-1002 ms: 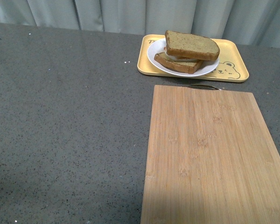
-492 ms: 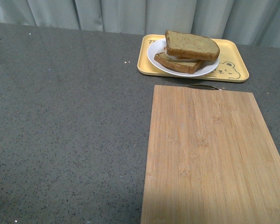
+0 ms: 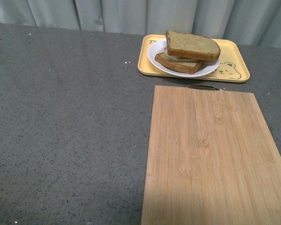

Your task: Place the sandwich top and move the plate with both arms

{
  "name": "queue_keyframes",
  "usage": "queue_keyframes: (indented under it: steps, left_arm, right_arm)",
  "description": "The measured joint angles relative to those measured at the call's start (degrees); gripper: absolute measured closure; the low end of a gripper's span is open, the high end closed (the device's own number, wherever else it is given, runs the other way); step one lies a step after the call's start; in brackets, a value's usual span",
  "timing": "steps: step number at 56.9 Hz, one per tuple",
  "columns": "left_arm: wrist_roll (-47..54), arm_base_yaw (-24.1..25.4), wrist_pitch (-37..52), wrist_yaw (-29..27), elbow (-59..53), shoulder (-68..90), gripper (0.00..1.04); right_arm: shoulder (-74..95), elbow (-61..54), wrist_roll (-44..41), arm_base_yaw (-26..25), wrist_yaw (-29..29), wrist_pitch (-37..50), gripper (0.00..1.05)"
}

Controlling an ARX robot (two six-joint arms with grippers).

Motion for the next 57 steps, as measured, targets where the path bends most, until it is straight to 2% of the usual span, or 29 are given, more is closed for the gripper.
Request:
queue_keyframes:
  steps: [9,15,25,32,36,54,57]
  left_arm:
    - [0.00,0.00,-2.99,0.00,0.02,-2.97,1.01]
    - [0.02,0.00,-12.02,0.02,0.02,-10.25,1.01]
    - [-0.02,0.00,-12.70,0.02,0.02,-12.26,1.00]
    - [0.00,0.00,-12.70,0.02,0.02,-12.33,0.70]
    - [0.00,0.00,-12.70,0.02,0.02,-12.35,0.58]
    - [0.00,0.00,-12.70,0.02,0.02,-12.35,0.08]
    - [0.07,0.00,-12.70,0.02,0.02,-12.35,0.06]
  right_arm:
    - [0.00,0.02,0.00,0.00,0.00,0.00,0.09]
    - [0.00,0.02,0.00,0.00,0.02,0.00,0.09]
    - [0.00,0.00,0.00,0.00,0.00,0.00,0.09]
    - [0.00,0.00,0.00,0.00,0.00,0.00,0.09]
    - [0.00,0.02,0.00,0.00,0.00,0.00,0.09]
    - [0.00,0.02,0.00,0.00,0.00,0.00,0.09]
    - [0.00,0.02,0.02,0.00,0.00,0.00,0.09]
